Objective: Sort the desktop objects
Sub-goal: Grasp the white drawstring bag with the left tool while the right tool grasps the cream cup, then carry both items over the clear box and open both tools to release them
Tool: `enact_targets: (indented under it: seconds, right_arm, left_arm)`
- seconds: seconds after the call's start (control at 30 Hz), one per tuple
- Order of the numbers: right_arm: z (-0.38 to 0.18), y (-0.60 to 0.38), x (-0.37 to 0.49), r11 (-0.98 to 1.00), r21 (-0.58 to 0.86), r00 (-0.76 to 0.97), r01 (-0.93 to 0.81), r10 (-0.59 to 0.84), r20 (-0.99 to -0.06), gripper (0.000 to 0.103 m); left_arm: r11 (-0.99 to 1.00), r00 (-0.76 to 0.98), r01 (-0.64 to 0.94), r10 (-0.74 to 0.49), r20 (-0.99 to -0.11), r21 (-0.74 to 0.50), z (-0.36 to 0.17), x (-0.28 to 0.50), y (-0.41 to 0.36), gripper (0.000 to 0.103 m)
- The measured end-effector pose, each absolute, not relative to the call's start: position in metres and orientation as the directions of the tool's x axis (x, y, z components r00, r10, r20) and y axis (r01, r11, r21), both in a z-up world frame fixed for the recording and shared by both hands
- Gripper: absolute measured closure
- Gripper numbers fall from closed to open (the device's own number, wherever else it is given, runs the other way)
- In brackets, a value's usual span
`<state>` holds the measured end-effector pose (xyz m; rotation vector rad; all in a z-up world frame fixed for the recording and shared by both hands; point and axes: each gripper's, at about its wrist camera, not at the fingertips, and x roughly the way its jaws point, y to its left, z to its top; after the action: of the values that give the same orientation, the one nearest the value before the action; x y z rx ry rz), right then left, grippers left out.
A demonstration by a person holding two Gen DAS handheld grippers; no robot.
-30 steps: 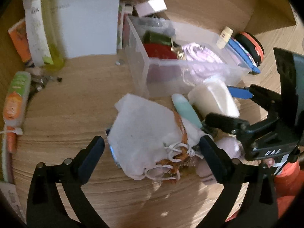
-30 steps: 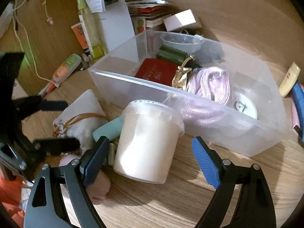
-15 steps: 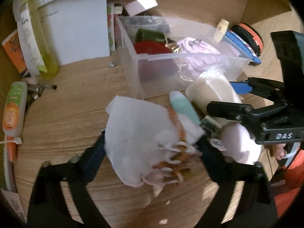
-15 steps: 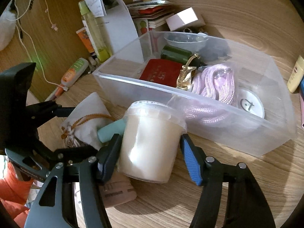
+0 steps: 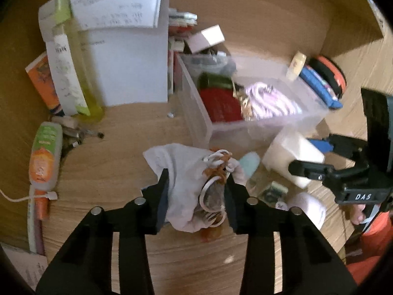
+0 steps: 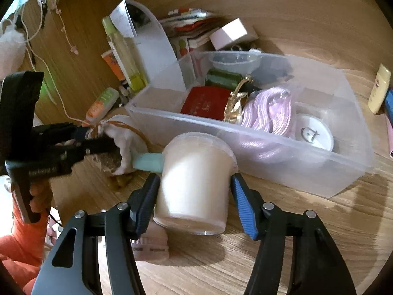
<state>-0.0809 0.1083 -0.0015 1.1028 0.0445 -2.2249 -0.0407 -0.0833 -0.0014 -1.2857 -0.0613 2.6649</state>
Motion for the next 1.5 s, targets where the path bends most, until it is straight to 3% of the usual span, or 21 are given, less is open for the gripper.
enact_targets:
  seconds: [0.17, 0.7, 0.8, 0.87, 0.97, 1.2, 1.3, 1.37, 1.5]
  right_arm:
    - [0.003, 0.109, -0.077, -0.786, 0.232, -0.45, 0.573, -0.539, -0.713, 0.047]
    - [0.042, 0.126, -0.058, -0.767, 0.239, -0.506, 0.596, -0.59, -0.63, 0.048]
    - [0.054, 0.129, -0.058, -0.764, 0.235, -0.524, 0.601, -0.598, -0.606, 0.048]
    - [0.06, 0.131, -0.059, -0.766, 0.241, -0.534, 0.596, -0.602, -0.594, 0.048]
    - [0.068, 0.137, -0.064, -0.77, 0.254, -0.547, 0.586, -0.607, -0.576, 0.048]
    - [0.062, 0.143, -0.078, -0.79, 0.266, -0.551, 0.553, -0.586, -0.594, 0.048]
    - [0.059, 0.145, -0.084, -0.796, 0.268, -0.548, 0.542, -0.577, -0.605, 0.048]
    - [0.059, 0.148, -0.087, -0.799, 0.268, -0.55, 0.538, -0.574, -0.606, 0.048]
    - [0.059, 0.152, -0.093, -0.814, 0.262, -0.57, 0.519, -0.557, -0.603, 0.048]
  left_arm:
    - [-0.986, -0.627, -0.136, 0.157, -0.763, -0.092, 0.008, -0.043, -0.084, 0.072]
    - [-0.989, -0.722, -0.113, 0.15, -0.675, -0.098, 0.048, -0.024, -0.085, 0.076]
    - [-0.987, -0.743, -0.13, 0.157, -0.651, -0.091, 0.061, -0.024, -0.082, 0.081]
    - [-0.985, -0.754, -0.144, 0.173, -0.634, -0.098, 0.07, -0.026, -0.081, 0.095]
    - [-0.981, -0.773, -0.172, 0.191, -0.606, -0.091, 0.082, -0.031, -0.075, 0.095]
    - [-0.976, -0.724, -0.204, 0.2, -0.66, -0.072, 0.068, -0.04, -0.067, 0.095]
    - [-0.98, -0.707, -0.194, 0.169, -0.687, -0.041, 0.053, -0.03, -0.07, 0.07]
    - [-0.981, -0.693, -0.192, 0.162, -0.702, -0.037, 0.043, -0.025, -0.072, 0.046]
    - [-0.976, -0.653, -0.218, 0.163, -0.74, -0.023, 0.022, -0.018, -0.07, 0.033]
